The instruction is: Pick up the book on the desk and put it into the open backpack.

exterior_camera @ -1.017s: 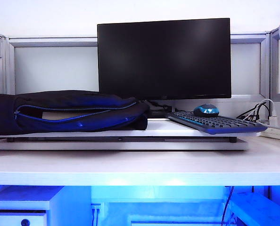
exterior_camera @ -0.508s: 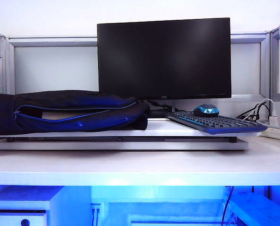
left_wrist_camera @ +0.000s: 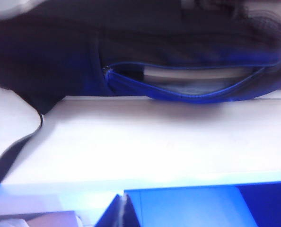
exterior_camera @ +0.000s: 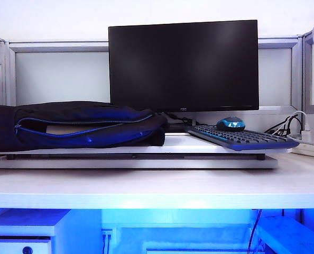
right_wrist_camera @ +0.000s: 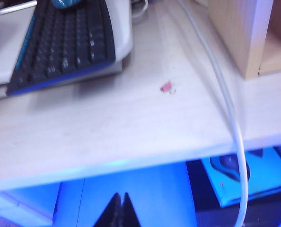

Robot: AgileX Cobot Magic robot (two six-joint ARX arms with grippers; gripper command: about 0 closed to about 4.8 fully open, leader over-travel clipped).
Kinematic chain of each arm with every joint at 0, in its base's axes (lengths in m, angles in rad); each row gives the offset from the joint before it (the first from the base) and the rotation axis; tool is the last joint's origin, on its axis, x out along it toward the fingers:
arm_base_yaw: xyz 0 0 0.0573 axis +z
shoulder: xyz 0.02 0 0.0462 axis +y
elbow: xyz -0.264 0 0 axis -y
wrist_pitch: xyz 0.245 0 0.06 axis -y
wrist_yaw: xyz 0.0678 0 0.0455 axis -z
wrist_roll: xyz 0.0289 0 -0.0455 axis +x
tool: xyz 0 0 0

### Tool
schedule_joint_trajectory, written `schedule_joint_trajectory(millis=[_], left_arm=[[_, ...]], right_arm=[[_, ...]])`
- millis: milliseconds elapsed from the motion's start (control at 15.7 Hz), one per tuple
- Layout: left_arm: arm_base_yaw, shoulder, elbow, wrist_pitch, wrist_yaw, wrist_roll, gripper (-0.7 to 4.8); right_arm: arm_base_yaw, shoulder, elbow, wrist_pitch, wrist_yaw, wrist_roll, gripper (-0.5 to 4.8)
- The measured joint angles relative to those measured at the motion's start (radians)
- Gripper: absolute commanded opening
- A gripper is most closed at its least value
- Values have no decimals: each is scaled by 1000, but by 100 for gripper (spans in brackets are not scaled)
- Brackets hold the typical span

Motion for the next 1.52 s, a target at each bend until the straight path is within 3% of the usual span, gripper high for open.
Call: schedule_joint_trajectory(millis=[191, 635, 953, 1207, 1525], left_arm=[[44, -3, 0, 0, -15, 61, -6], [164, -3, 1, -9, -14, 33, -6], [160, -3, 1, -8, 11, 18, -6], [160, -3, 0, -1, 93, 34, -6], [160, -3, 0, 50, 103, 49, -6]], right_arm=[[3, 0, -41, 10, -34, -1, -6], [50, 1, -53, 25, -44, -14, -6], [50, 1, -53, 26, -44, -49, -6], [50, 0, -53, 26, -44, -68, -6], [56, -68, -54, 29, -44, -90, -6]])
